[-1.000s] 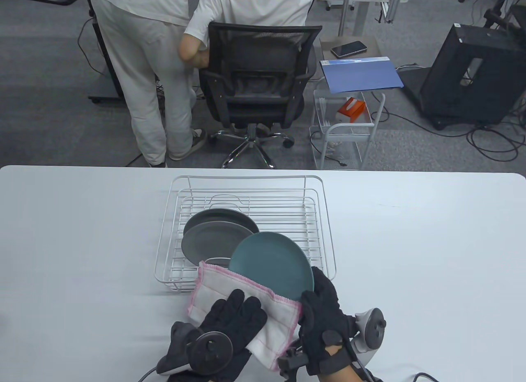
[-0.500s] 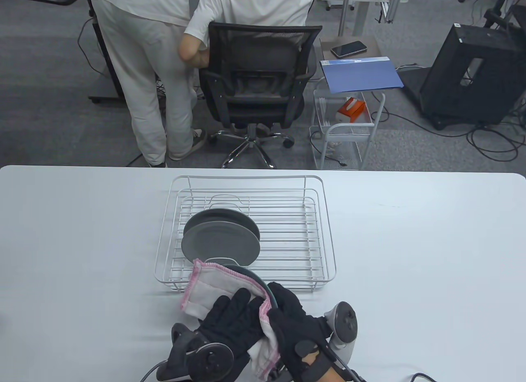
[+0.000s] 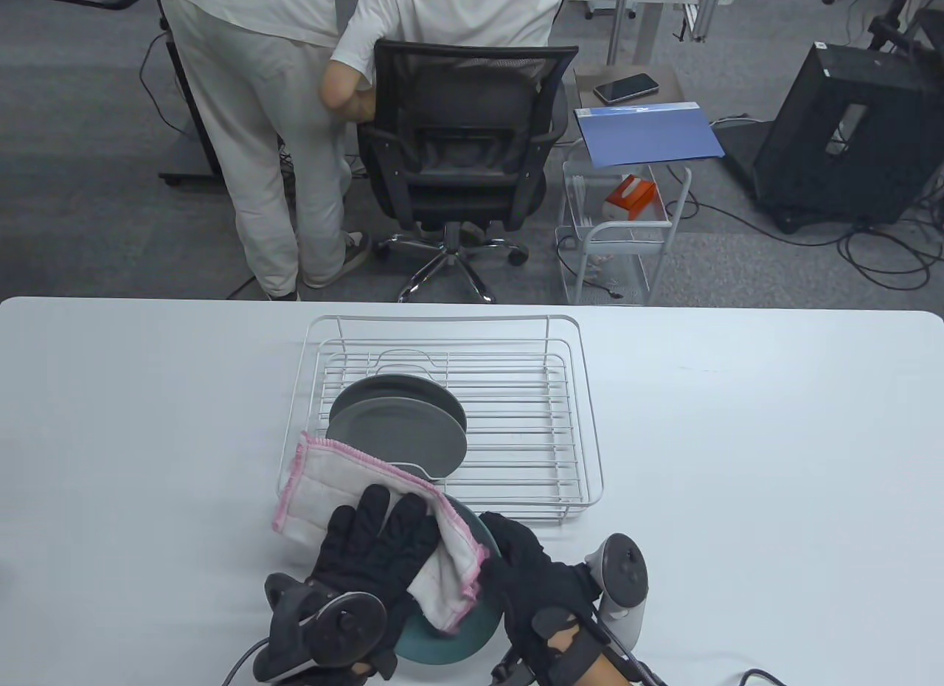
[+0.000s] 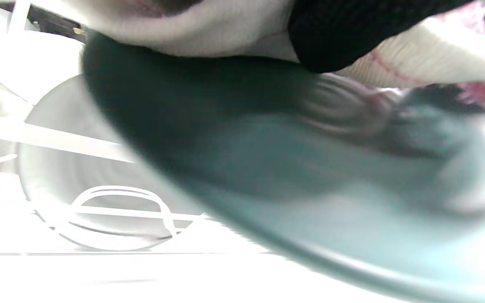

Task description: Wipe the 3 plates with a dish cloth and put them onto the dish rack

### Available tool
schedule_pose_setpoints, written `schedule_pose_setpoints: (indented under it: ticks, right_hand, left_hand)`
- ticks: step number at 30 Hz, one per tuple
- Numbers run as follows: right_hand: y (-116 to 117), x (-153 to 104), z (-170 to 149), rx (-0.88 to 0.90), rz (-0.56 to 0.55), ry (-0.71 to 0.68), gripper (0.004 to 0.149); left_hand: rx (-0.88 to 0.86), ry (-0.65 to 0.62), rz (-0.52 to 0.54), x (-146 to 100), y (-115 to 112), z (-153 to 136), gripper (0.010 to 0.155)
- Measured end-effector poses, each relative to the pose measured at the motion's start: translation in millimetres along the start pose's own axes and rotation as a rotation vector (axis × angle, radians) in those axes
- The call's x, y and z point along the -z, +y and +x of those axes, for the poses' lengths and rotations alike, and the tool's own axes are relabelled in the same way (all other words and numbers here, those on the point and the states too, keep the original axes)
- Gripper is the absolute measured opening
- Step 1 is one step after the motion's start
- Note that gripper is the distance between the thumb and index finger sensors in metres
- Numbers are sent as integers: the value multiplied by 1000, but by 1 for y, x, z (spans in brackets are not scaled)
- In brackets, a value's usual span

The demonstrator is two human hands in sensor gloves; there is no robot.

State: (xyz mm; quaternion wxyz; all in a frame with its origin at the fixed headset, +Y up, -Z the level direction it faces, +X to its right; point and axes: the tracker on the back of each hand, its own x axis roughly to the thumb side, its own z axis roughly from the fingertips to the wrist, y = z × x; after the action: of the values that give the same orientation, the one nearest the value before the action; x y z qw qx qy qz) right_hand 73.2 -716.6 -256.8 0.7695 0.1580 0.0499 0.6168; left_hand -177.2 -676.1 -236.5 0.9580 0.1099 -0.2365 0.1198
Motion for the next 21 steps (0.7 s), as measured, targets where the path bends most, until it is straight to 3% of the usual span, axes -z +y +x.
schedule_pose_setpoints:
  ticks: [6, 10, 14, 18, 21]
  right_hand:
    - [-18, 0, 3, 94, -115, -44, 56]
    - [-25, -2, 2, 188, -207, -76, 55]
    - [-29, -2, 2, 227, -259, -130, 53]
    - [-34, -4, 16, 80, -292, -273, 51]
    - [-34, -1, 25, -52, -315, -340, 50]
  left_hand:
    - [-59, 37, -40, 1, -1, -11, 55]
    - [-116, 26, 21, -2, 8, -11, 54]
    - [-138, 37, 187, -10, 26, -14, 52]
    - [-158, 103, 418, -24, 46, -26, 51]
    - [-218, 152, 488, -29, 53, -37, 50]
